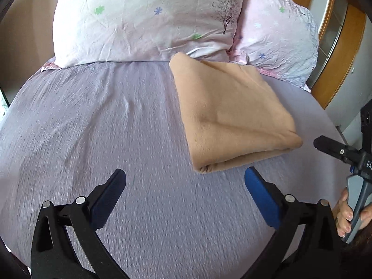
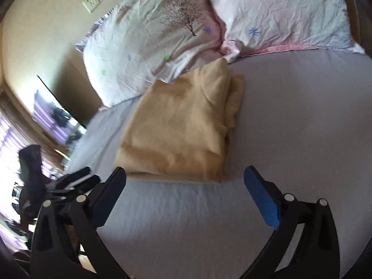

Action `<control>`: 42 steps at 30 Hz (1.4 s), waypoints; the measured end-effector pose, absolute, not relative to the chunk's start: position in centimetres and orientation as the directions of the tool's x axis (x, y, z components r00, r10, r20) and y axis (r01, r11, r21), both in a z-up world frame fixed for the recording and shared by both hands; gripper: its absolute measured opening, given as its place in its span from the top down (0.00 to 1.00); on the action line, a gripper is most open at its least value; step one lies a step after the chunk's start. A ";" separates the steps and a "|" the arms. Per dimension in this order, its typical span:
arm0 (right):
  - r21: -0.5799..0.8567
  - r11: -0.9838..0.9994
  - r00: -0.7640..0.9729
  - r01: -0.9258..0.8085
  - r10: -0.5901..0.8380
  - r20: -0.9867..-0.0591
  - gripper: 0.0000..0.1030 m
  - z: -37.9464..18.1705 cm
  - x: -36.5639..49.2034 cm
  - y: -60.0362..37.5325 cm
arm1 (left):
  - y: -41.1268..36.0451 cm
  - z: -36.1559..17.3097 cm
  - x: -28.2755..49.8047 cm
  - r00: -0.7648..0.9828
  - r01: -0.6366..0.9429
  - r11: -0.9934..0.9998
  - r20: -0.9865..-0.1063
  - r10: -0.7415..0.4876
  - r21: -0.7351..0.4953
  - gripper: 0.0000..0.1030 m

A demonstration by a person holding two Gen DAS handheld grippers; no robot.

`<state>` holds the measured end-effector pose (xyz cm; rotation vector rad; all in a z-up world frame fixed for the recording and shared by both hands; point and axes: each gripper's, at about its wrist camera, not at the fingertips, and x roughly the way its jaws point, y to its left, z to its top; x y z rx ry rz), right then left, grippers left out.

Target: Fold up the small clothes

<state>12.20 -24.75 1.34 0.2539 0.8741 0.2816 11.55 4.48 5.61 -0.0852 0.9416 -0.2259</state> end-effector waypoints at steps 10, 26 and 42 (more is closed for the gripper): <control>0.095 0.989 0.574 -0.116 0.145 -0.806 0.02 -3.3 11.0 -21.7 | 2.4 2.0 12.0 0.482 0.116 0.993 -0.875 -0.049 0.008 0.01; 0.024 0.996 0.583 -0.087 0.071 -0.810 0.02 -3.4 9.9 -20.3 | 2.6 2.0 11.6 0.501 0.092 0.996 -0.865 -0.041 0.007 0.01; 0.025 0.996 0.582 -0.086 0.071 -0.810 0.02 -3.3 10.0 -20.4 | 2.7 1.9 11.6 0.505 0.092 0.996 -0.862 -0.038 0.010 0.01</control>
